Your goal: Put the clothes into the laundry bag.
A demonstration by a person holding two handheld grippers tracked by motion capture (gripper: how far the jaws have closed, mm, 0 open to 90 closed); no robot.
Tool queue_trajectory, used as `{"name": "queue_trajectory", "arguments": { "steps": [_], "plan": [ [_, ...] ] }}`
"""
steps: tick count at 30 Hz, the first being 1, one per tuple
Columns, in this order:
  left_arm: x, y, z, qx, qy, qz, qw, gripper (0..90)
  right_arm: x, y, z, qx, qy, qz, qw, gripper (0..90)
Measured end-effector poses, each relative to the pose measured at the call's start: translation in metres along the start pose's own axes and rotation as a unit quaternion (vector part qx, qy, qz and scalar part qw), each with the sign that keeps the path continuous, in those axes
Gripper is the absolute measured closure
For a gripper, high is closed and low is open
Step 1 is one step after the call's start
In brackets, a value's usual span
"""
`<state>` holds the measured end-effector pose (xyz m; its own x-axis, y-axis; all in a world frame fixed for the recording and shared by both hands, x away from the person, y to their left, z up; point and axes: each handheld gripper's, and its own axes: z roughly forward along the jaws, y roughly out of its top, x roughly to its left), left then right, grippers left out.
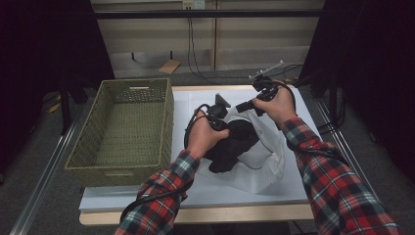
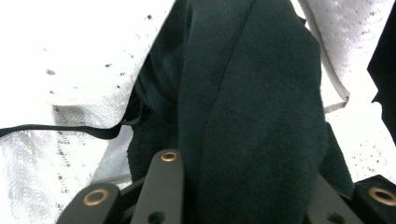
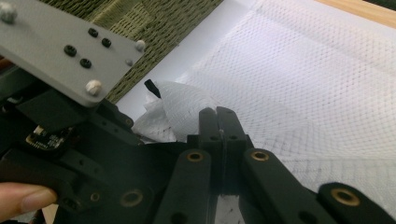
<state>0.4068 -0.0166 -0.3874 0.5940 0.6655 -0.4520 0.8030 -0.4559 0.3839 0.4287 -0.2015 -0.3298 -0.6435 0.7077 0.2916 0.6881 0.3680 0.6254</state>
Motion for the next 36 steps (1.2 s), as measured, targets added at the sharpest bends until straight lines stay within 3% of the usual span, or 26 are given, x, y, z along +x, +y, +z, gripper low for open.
{"name": "queue_trajectory", "arguments": {
  "steps": [4,8,14,15,17,18,19,24,29,30,31,32,33,34,35,36],
  "plan": [
    [0.001,0.002,0.001,0.007,0.002,0.007,0.9999,74.7,-0.005,0.001,0.002,-0.001,0.001,0.001,1.0000,90.0],
    [0.000,0.002,0.005,-0.003,0.000,-0.010,0.9999,74.8,-0.010,0.003,0.004,-0.003,0.001,0.004,1.0000,90.0],
    [0.002,0.005,0.005,0.009,0.000,0.005,1.0000,74.8,-0.015,0.002,0.006,0.003,0.000,0.011,0.9999,90.0],
    [0.001,0.005,0.007,-0.002,-0.002,-0.006,1.0000,74.8,-0.016,0.002,0.007,0.001,0.000,0.012,0.9999,90.0],
    [0.001,0.007,0.006,0.006,-0.001,0.005,1.0000,74.8,-0.018,0.002,0.008,0.002,-0.001,0.017,0.9998,90.0],
    [-0.001,0.007,0.008,-0.007,-0.002,-0.009,0.9999,74.8,-0.018,0.001,0.008,0.001,0.002,0.017,0.9999,90.0],
    [-0.001,0.008,0.007,0.005,-0.004,0.003,1.0000,74.8,-0.018,0.001,0.008,0.001,0.002,0.019,0.9998,90.0],
    [-0.002,0.012,0.010,-0.011,-0.009,-0.008,0.9999,74.8,-0.018,0.001,0.008,0.001,0.003,0.014,0.9999,90.0],
    [-0.005,0.016,0.014,-0.010,0.000,-0.009,0.9999,74.8,-0.016,0.000,0.006,-0.001,0.005,0.013,0.9999,90.0],
    [-0.004,0.016,0.014,-0.010,-0.006,-0.004,0.9999,74.8,-0.015,0.000,0.006,0.002,0.001,0.014,0.9999,90.0],
    [-0.005,0.017,0.016,-0.016,-0.004,-0.012,0.9998,74.7,-0.015,0.000,0.006,0.002,0.001,0.012,0.9999,90.0],
    [-0.004,0.018,0.016,-0.012,0.001,-0.006,0.9999,74.7,-0.016,0.000,0.005,0.002,0.003,0.012,0.9999,90.0],
    [-0.008,0.018,0.019,-0.035,0.001,-0.027,0.9990,74.7,-0.016,0.000,0.005,0.002,0.003,0.013,0.9999,90.0],
    [-0.008,0.019,0.020,-0.031,-0.001,-0.024,0.9992,74.7,-0.016,0.000,0.005,0.002,0.001,0.015,0.9999,90.0],
    [-0.005,0.019,0.018,-0.018,0.000,-0.006,0.9998,74.7,-0.016,-0.001,0.004,0.000,0.003,0.011,0.9999,90.0],
    [-0.009,0.019,0.021,-0.034,0.001,-0.026,0.9991,74.7,-0.016,-0.001,0.004,0.000,0.005,0.012,0.9999,90.0]
  ]
}}
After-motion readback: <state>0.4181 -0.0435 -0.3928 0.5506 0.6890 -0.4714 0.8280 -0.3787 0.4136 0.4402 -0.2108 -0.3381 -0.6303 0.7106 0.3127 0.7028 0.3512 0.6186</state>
